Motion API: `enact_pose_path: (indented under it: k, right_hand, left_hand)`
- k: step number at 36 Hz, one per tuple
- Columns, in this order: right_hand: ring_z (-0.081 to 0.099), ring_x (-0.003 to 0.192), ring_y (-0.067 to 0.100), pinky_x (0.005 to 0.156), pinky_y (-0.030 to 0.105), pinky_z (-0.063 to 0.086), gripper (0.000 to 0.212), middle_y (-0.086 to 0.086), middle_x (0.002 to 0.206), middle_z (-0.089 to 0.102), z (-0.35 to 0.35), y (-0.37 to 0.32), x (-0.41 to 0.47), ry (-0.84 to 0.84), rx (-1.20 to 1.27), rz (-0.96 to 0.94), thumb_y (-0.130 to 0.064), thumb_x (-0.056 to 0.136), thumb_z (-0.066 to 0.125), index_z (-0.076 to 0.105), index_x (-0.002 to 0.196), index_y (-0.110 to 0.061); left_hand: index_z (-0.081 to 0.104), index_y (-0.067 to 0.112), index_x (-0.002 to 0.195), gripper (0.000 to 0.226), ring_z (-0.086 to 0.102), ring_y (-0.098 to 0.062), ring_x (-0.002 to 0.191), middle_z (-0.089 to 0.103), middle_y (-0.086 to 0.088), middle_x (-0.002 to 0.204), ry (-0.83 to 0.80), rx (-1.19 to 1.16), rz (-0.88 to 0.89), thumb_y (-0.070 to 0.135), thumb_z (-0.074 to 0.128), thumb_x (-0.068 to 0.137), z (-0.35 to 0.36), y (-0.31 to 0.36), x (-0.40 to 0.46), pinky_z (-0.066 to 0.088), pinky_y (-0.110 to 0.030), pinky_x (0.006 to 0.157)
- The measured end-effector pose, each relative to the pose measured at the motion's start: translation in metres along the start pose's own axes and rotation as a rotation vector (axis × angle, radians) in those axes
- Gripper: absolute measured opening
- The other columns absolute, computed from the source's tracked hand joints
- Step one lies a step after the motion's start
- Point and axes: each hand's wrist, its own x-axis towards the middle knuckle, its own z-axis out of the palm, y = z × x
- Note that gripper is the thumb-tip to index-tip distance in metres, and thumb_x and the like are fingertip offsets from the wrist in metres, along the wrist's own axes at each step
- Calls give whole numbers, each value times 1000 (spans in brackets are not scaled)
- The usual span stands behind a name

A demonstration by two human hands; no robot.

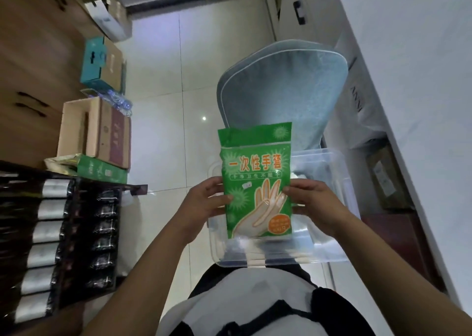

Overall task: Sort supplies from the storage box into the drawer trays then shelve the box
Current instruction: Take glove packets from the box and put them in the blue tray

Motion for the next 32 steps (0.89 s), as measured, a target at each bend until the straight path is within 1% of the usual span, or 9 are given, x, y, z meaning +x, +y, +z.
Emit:
enact_pose_path:
  k: [2,7,10,13,16,20,24,28,32]
  right_hand:
    - [72,86,29,72,39,59,18,16,101,76,5,3,1,2,30,1,-5,92,60,75,101,-4]
    - [73,81,26,68,36,59,18,13,97,77,15,16,3,-9,28,29,-9,92,61,79,93,-12]
    - [74,85,28,71,37,60,18,14,100,76,18,21,5,-45,11,46,-11,93,61,78,95,-13]
    - [74,85,28,68,34,59,16,15,101,76,21,23,10,-71,6,68,-13,92,62,77,98,-10]
    - [74,84,27,66,34,59,17,16,101,76,26,24,20,-66,4,97,-13,90,65,74,103,-6]
    - [72,86,30,67,37,59,24,18,103,73,30,34,33,-3,-20,197,-20,89,68,70,109,-6]
    - [69,92,32,72,43,61,22,21,109,69,26,57,45,75,-107,316,-22,91,65,69,106,-6]
    - [65,102,33,81,50,58,17,17,116,64,19,88,58,93,-251,481,-21,91,66,65,104,-11]
    - [59,104,30,79,45,56,40,13,119,61,11,112,79,114,-448,551,-23,85,74,60,122,-16]
  left_hand:
    - [67,18,121,38,72,-28,104,75,-8,114,1,-18,-9,1,70,87,0,-5,-2,59,-37,78]
    - [66,22,124,42,72,-29,103,75,-10,115,9,-101,-43,3,71,87,-4,-17,-9,59,-37,75]
    - [69,26,121,43,72,-30,104,74,-10,117,-1,-121,-48,10,76,81,-9,-21,-15,60,-39,77]
    - [69,25,121,43,72,-32,105,73,-12,118,19,-146,-50,9,76,82,-14,-25,-19,60,-41,79]
    - [72,26,116,38,73,-31,102,74,-12,115,58,-172,-48,10,75,82,-20,-27,-23,60,-39,74]
    - [70,21,118,36,73,-31,98,76,-12,110,172,-182,-56,5,72,86,-30,-35,-24,60,-39,71]
    - [67,18,120,37,75,-26,91,78,-9,104,329,-194,-73,1,71,87,-44,-48,-24,60,-36,64]
    - [68,19,115,35,76,-19,84,79,-6,97,489,-234,-104,-3,69,87,-54,-70,-26,59,-32,59]
    - [67,23,107,34,76,-13,76,80,1,87,604,-279,-163,-4,69,87,-58,-95,-22,57,-28,54]
